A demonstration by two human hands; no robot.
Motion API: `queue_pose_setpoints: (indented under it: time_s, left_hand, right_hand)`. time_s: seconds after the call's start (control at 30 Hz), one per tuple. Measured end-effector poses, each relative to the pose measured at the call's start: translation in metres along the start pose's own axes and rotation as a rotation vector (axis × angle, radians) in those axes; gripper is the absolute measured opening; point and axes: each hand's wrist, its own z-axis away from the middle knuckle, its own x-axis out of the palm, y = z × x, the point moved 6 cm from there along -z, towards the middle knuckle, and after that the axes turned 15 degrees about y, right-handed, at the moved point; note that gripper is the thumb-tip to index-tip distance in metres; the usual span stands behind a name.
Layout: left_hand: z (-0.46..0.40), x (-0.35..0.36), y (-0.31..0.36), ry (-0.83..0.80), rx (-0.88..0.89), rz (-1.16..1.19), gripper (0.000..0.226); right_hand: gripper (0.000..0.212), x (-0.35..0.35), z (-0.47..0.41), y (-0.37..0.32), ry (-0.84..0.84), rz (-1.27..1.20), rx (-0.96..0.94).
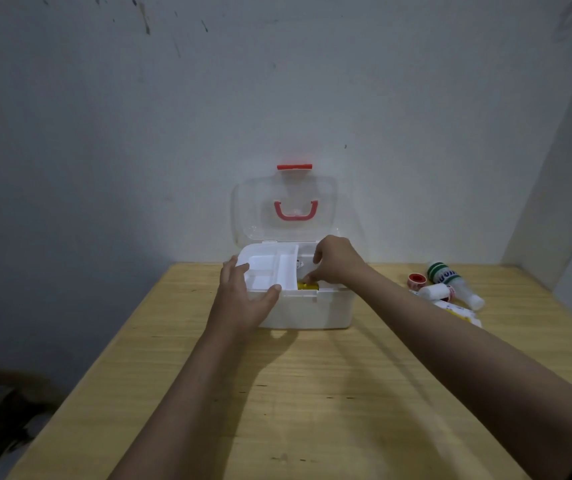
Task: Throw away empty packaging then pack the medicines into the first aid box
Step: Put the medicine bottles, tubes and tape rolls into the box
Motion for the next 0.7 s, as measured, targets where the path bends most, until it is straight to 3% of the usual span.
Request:
queue_pose_setpoints:
  time_s: [0.5, 0.7]
  left_hand:
    - [-0.001, 0.001, -0.002, 0.004, -0.001, -0.014, 0.075]
    - [-0.001, 0.0, -0.003, -0.03, -0.011, 0.001, 0.075]
  right_hand:
    - [0.047, 0.004, -0.005, 0.008, -0.061, -0.312, 0.192]
    - [0.034, -0.035, -0.001, 0.023, -0.012, -0.449, 0.182]
